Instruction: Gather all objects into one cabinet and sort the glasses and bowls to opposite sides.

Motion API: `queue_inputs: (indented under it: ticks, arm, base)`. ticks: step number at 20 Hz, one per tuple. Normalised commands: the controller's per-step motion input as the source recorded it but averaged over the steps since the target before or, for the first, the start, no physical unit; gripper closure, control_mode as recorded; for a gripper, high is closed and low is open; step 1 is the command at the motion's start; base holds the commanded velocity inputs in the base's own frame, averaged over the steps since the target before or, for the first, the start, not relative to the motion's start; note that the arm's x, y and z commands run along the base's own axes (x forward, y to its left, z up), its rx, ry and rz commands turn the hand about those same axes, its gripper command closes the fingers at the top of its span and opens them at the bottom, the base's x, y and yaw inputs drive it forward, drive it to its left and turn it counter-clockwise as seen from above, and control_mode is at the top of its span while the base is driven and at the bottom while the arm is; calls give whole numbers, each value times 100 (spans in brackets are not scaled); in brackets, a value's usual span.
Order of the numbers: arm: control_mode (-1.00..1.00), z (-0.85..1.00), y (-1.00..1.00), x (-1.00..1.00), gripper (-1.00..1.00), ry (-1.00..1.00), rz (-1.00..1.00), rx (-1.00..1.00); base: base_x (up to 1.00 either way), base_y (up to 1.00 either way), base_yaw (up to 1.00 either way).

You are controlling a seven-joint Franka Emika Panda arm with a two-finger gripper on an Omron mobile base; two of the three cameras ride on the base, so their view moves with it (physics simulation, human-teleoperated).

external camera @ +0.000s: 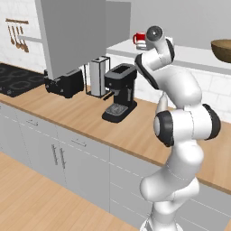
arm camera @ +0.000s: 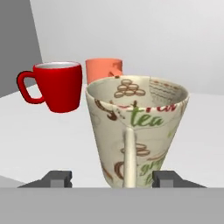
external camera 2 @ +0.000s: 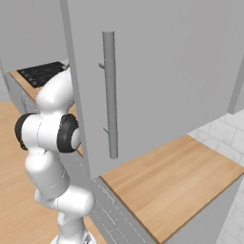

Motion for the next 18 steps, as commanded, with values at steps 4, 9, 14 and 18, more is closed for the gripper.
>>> queue_inputs:
  ticks: [4,9,14,18]
  arm:
    - [-100,-1,0,15,-100,0,0,0]
    - [-100,0,2,-13,-100,-1,0,0]
    - [-100,0,3,-13,-100,-1,0,0]
    - [-100,-19,8,-78,-100,-4,0,0]
  base:
    - [0,0,0]
    - [0,0,0]
    - [0,0,0]
    - [0,0,0]
